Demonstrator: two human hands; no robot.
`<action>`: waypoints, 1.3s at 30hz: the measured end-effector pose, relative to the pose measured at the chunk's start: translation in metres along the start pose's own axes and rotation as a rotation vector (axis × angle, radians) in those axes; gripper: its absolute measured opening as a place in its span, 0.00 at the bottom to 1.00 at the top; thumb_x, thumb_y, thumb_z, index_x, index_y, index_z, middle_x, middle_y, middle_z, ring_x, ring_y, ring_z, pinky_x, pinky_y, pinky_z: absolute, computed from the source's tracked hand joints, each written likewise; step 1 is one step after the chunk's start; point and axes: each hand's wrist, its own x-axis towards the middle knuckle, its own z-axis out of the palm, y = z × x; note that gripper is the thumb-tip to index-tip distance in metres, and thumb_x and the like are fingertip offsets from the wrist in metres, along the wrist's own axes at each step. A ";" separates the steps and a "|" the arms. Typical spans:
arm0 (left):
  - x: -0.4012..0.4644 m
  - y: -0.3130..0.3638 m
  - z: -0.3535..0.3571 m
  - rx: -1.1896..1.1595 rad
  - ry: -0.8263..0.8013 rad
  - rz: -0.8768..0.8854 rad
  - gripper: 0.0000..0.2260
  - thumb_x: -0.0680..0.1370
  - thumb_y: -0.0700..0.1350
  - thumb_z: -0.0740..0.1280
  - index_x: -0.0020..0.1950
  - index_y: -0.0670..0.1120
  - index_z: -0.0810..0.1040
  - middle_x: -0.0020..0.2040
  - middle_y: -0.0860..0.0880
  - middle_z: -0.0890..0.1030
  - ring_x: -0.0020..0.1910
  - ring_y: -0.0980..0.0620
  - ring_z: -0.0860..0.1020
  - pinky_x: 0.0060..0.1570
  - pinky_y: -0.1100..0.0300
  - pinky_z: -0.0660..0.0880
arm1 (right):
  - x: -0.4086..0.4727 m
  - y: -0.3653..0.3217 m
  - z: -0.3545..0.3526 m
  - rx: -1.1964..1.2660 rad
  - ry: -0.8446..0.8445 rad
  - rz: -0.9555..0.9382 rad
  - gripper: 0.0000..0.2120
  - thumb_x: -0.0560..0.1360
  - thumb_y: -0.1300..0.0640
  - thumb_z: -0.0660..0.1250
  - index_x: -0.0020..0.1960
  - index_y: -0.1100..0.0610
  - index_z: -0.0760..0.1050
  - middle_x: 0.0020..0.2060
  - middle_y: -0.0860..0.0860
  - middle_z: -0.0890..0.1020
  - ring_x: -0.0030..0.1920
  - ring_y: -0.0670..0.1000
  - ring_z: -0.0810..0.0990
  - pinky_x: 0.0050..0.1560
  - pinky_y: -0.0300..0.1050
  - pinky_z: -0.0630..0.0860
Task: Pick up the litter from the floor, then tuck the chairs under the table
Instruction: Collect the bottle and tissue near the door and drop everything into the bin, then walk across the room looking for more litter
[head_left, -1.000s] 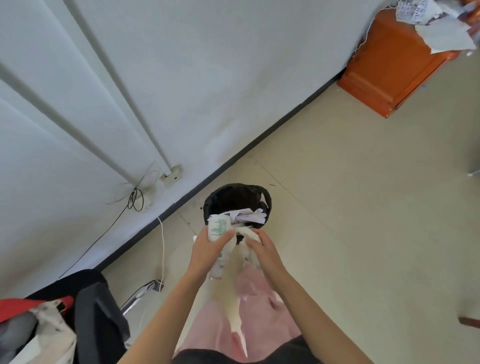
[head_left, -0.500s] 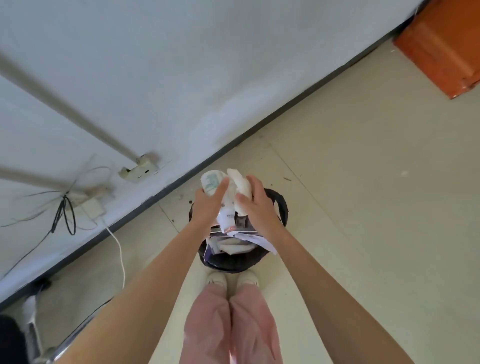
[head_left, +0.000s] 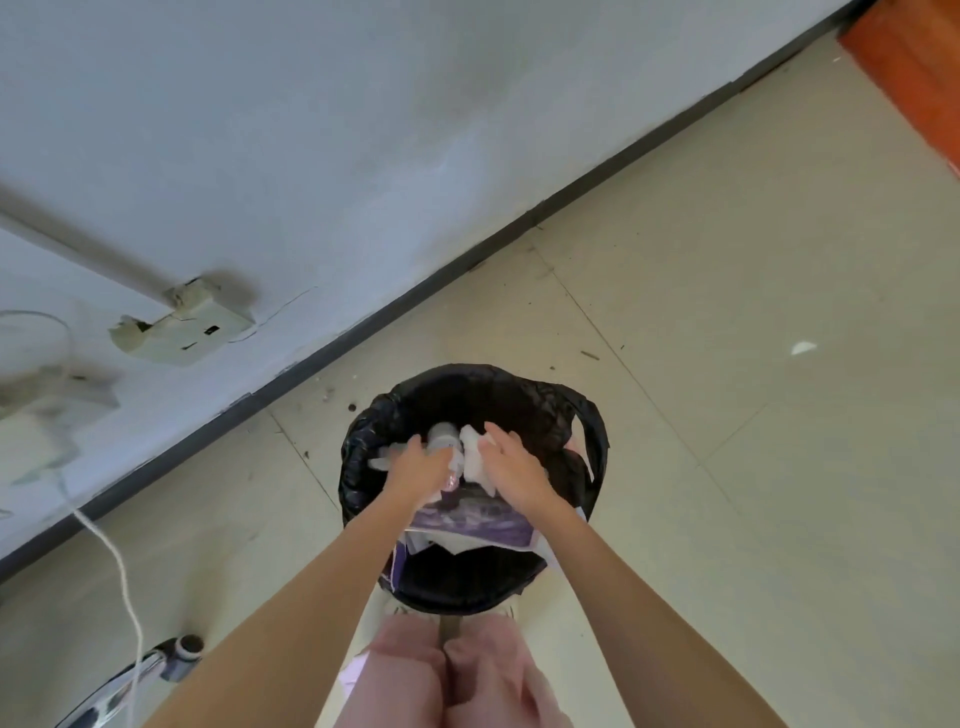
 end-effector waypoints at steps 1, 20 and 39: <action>-0.001 -0.001 -0.003 0.022 0.037 0.039 0.25 0.79 0.46 0.58 0.74 0.42 0.57 0.73 0.39 0.62 0.70 0.41 0.64 0.69 0.51 0.63 | 0.001 0.001 -0.006 0.031 0.009 0.016 0.21 0.81 0.51 0.49 0.73 0.51 0.59 0.73 0.54 0.61 0.70 0.56 0.64 0.68 0.49 0.59; -0.337 0.143 -0.019 0.182 -0.141 0.646 0.14 0.79 0.39 0.58 0.63 0.45 0.72 0.55 0.49 0.80 0.49 0.57 0.76 0.47 0.73 0.70 | -0.321 -0.059 -0.136 0.641 0.493 -0.205 0.15 0.79 0.59 0.59 0.65 0.53 0.71 0.57 0.42 0.76 0.58 0.40 0.73 0.51 0.22 0.68; -0.543 0.070 0.072 0.950 -0.878 1.024 0.12 0.79 0.42 0.59 0.62 0.49 0.73 0.51 0.54 0.80 0.56 0.54 0.76 0.50 0.65 0.68 | -0.593 0.054 0.016 1.281 1.346 0.176 0.16 0.78 0.62 0.58 0.64 0.54 0.71 0.57 0.45 0.76 0.59 0.47 0.76 0.58 0.38 0.69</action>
